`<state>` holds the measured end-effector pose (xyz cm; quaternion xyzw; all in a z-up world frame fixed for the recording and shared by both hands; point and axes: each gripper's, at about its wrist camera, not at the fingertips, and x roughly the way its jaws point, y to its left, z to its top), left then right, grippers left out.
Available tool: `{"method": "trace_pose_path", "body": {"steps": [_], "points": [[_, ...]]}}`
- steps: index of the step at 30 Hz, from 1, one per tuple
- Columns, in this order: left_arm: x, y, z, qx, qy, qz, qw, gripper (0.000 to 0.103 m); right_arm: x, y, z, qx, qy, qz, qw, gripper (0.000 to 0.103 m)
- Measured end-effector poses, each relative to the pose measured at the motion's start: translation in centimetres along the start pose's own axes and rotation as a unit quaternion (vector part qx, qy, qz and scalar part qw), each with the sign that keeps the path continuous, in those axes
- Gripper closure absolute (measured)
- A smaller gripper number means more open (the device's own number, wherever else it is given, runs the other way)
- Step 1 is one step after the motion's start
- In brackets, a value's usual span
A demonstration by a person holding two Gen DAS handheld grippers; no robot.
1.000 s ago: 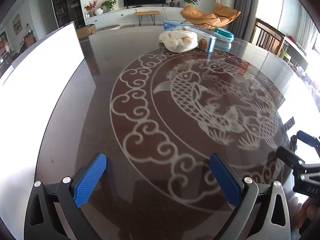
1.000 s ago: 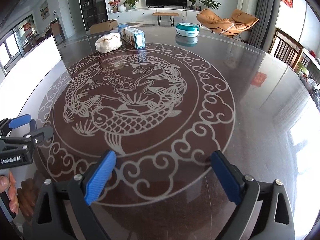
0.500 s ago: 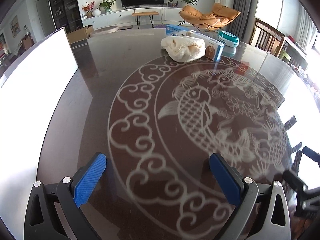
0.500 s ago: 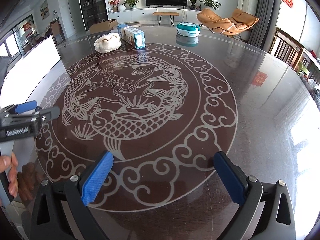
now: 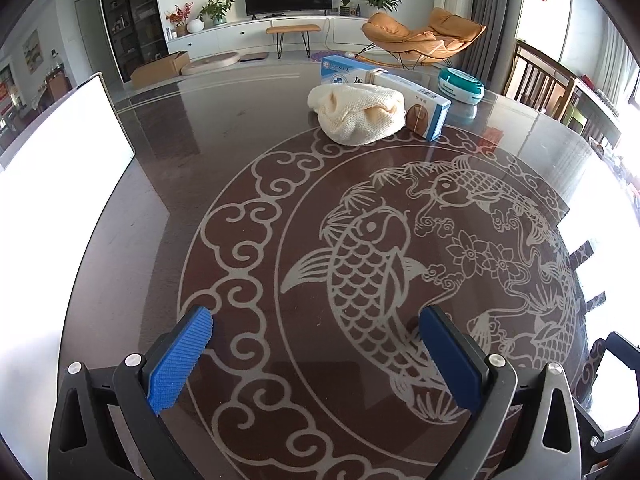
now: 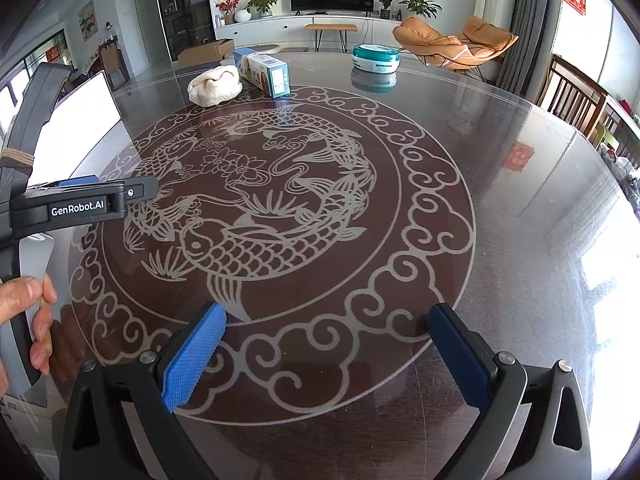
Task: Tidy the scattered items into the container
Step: 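Move the left tool toward the cream knit glove beside the medicine box, then grasp the cream knit glove with the left tool and lift it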
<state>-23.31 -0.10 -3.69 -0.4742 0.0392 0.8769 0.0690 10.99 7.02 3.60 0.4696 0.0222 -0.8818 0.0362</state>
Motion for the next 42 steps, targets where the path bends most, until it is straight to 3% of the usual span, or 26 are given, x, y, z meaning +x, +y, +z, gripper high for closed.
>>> {"method": "trace_pose_path", "body": {"steps": [23,42], "points": [[7.0,-1.3,10.7,0.016,0.002,-0.014,0.9998,0.000,0.0,0.1,-0.1,0.000,0.000,0.001,1.000,0.001],[8.5,-1.5,12.6,-0.015,0.017,0.006,0.9997,0.000,0.0,0.0,-0.1,-0.001,0.000,0.002,1.000,0.001]]}}
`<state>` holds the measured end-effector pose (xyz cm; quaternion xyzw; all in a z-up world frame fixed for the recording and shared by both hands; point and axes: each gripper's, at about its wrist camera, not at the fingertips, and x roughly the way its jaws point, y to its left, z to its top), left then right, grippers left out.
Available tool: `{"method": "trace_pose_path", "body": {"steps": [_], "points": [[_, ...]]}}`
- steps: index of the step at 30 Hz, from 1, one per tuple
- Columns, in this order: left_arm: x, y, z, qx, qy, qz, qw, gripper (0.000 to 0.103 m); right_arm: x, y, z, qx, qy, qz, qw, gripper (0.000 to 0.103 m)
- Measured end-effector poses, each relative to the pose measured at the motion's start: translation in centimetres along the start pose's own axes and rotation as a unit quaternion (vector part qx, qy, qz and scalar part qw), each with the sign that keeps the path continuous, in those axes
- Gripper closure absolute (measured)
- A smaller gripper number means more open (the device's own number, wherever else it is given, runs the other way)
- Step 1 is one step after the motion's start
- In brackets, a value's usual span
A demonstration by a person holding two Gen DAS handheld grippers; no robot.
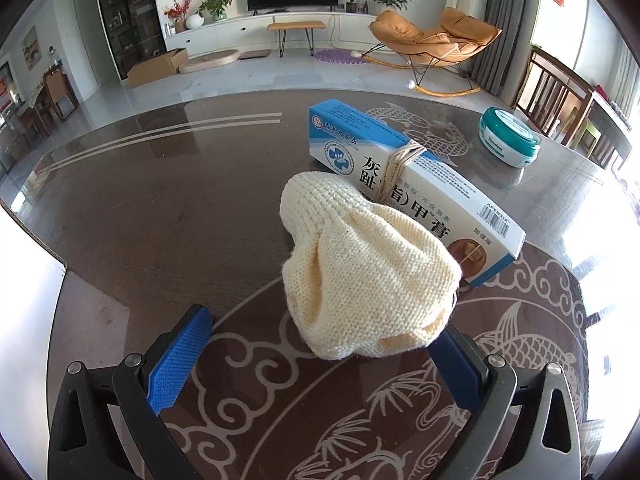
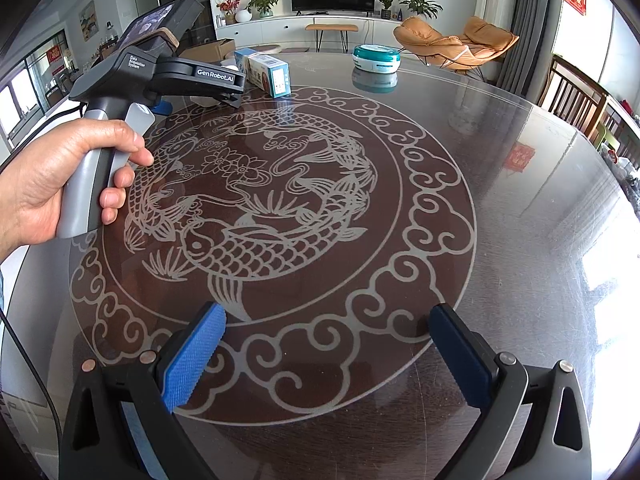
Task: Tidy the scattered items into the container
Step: 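Grasp the cream knit glove with the left tool and lift it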
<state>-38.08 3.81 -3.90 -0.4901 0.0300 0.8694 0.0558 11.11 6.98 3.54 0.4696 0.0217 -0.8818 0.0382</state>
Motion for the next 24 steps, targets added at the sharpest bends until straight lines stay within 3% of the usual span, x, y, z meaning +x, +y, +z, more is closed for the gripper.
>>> {"method": "trace_pose_path", "body": {"steps": [4,8,16,17,18,19,21,24], "points": [[0.2,-0.4,0.6,-0.005,0.017,0.000,0.9998,0.000,0.0,0.0,0.0,0.000,0.000,0.000,1.000,0.001],[0.6,-0.9,1.1,0.005,0.017,-0.001,0.9998,0.000,0.0,0.0,0.0,0.000,0.000,0.000,1.000,0.001],[1.1,-0.5,2.5,-0.026,0.012,0.019,0.9994,0.000,0.0,0.0,0.0,0.000,0.000,0.000,1.000,0.001],[0.8,-0.2,2.5,-0.027,0.004,0.021,0.9994,0.013,0.0,0.0,0.0,0.000,0.000,0.000,1.000,0.001],[0.4,0.2,2.5,-0.027,-0.007,0.022,0.9994,0.038,0.0,0.0,0.0,0.000,0.000,0.000,1.000,0.001],[0.2,0.5,2.5,-0.027,-0.012,0.023,0.9993,0.048,0.0,0.0,0.0,0.000,0.000,0.000,1.000,0.001],[-0.3,1.8,2.5,-0.034,-0.013,0.014,0.9992,0.054,0.0,0.0,0.0,0.000,0.000,0.000,1.000,0.001],[-1.1,3.3,1.5,-0.036,-0.013,0.004,0.9993,0.055,0.1,0.0,0.0,0.000,0.000,0.000,1.000,0.000]]}}
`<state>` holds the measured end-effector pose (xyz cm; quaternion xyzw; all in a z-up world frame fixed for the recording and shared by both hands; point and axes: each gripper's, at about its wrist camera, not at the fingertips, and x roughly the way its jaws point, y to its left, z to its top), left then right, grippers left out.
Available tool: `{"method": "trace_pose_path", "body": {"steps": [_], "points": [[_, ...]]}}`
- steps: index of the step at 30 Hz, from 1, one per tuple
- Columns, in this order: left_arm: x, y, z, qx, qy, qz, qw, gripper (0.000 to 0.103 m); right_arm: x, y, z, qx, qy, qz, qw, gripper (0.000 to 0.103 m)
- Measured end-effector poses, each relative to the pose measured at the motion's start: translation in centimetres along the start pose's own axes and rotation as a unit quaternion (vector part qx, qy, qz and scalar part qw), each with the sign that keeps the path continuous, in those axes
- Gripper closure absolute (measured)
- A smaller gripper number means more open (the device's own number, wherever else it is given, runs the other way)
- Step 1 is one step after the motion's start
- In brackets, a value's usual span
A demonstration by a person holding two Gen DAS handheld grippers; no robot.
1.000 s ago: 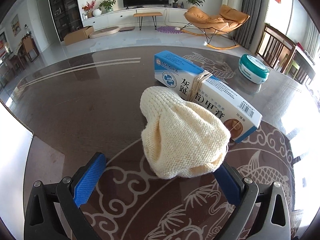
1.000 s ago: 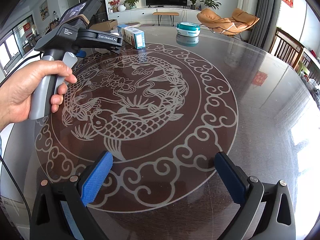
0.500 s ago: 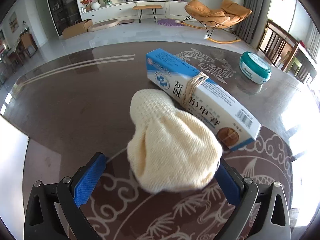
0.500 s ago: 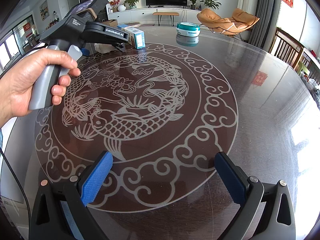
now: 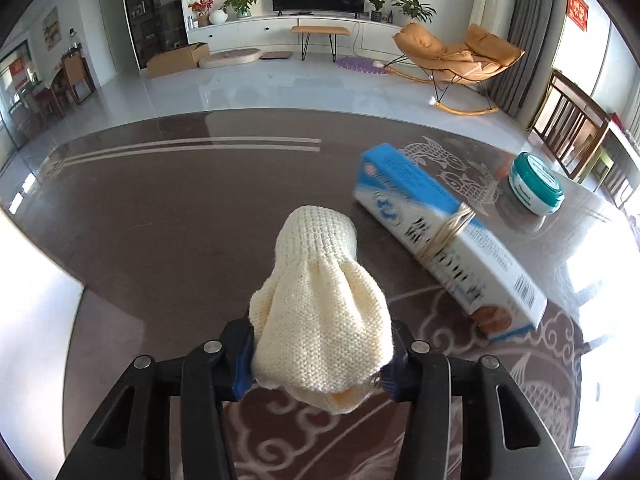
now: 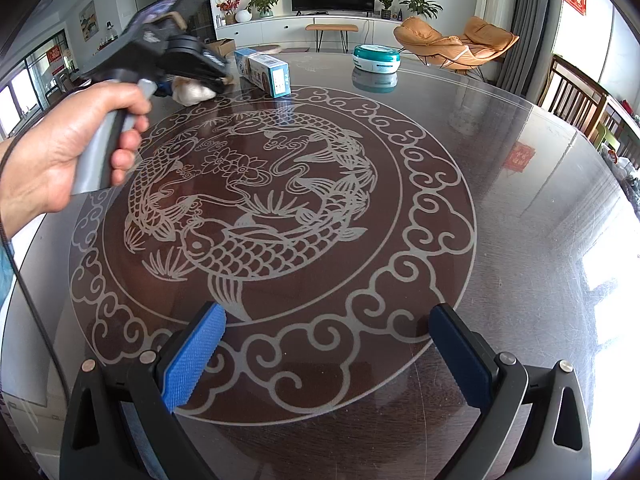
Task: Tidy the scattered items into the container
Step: 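Grasp the cream knit glove with the left tool and lift it, then grasp the blue-and-white medicine box with the right tool while the left tool holds the glove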
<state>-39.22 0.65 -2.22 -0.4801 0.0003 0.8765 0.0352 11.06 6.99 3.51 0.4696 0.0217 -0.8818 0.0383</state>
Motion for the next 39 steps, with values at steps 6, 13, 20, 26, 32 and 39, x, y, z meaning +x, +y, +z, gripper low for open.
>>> {"method": "trace_pose_path", "body": {"steps": [6,13,20,26,32,39], "points": [[-3.7,1.6,-6.3,0.054,-0.011,0.002,0.9985,0.054,0.0,0.0,0.0,0.000,0.000,0.000,1.000,0.000],[-7.5,4.6,-12.3,0.058,-0.033,-0.008,0.9977,0.054,0.0,0.0,0.1,0.000,0.001,0.000,1.000,0.000],[-7.9,5.2,-12.8,0.053,-0.033,-0.017,0.9979,0.053,3.3,1.0,5.2,-0.078,0.010,0.051,0.996,0.001],[-7.5,4.2,-12.2,0.050,-0.034,-0.019,0.9980,0.053,8.6,2.5,13.1,-0.122,0.023,0.077,0.989,0.001],[-7.5,4.2,-12.3,0.048,-0.034,-0.022,0.9980,0.053,13.3,4.6,20.3,-0.107,0.042,0.063,0.991,0.002],[-7.5,4.2,-12.4,0.048,-0.034,-0.022,0.9980,0.053,15.1,8.1,24.5,-0.114,0.023,0.067,0.991,0.060]]}}
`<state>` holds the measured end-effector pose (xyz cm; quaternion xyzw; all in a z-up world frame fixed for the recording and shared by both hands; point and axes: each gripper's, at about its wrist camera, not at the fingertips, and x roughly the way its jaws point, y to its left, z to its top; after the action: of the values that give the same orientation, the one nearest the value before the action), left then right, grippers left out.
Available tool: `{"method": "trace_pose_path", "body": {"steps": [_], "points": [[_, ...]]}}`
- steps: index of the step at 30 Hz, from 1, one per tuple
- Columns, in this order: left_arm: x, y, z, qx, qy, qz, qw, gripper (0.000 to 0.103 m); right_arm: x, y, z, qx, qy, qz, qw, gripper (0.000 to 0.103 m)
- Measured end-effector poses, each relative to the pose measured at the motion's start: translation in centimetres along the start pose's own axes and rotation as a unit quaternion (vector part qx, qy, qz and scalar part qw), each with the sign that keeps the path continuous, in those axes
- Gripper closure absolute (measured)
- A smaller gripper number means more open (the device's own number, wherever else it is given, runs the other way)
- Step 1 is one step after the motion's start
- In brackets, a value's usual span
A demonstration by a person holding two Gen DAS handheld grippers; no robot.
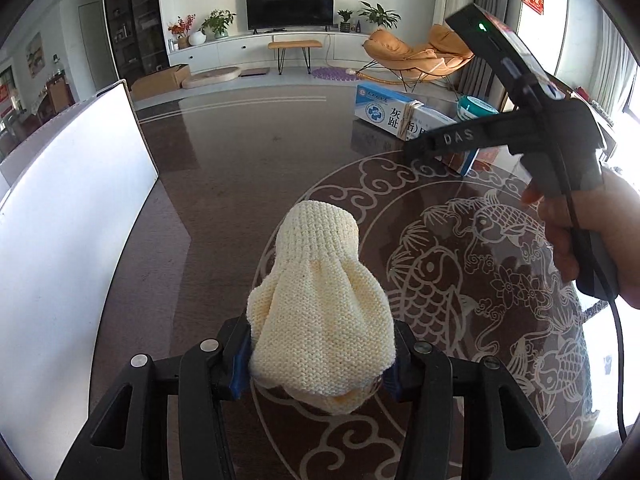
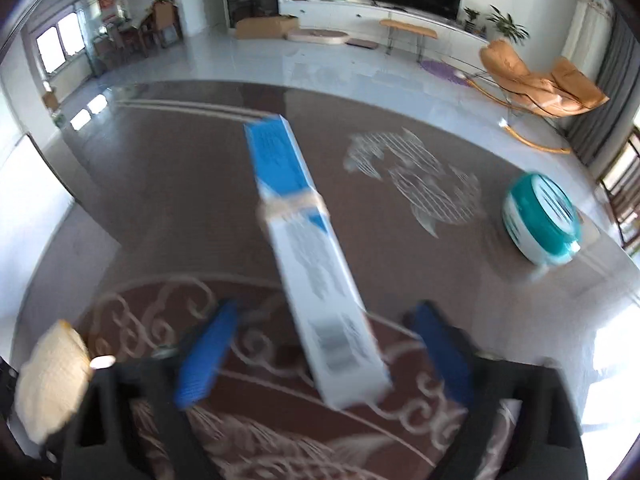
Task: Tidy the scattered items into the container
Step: 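Grasp the blue-and-white medicine box with the right tool while the left tool holds the glove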
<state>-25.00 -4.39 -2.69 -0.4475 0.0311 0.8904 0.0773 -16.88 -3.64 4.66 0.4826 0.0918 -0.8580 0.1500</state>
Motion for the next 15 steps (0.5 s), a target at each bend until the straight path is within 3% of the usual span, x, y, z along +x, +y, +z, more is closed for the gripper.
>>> {"method": "trace_pose_path", "body": {"steps": [1,4,7,10,15], "points": [[0.0,0.0,0.1,0.000,0.000,0.000,1.0000,0.053,-0.1,0.3,0.3,-0.002,0.000,0.000,1.000,0.078],[0.0,-0.1,0.1,-0.001,0.000,-0.002,1.0000,0.053,-0.5,1.0,0.1,-0.020,0.004,-0.016,1.000,0.080],[-0.2,-0.1,-0.1,0.001,0.000,-0.008,1.0000,0.053,-2.1,1.2,-2.4,-0.017,0.001,-0.016,1.000,0.080],[-0.6,-0.5,-0.5,0.013,0.000,-0.017,0.9998,0.053,-5.0,0.9,-7.2,-0.012,-0.006,-0.007,1.000,0.080],[-2.9,-2.3,-3.6,0.043,0.002,-0.032,0.9986,0.053,-11.8,1.0,-18.7,-0.019,-0.027,-0.010,0.999,0.080]]}}
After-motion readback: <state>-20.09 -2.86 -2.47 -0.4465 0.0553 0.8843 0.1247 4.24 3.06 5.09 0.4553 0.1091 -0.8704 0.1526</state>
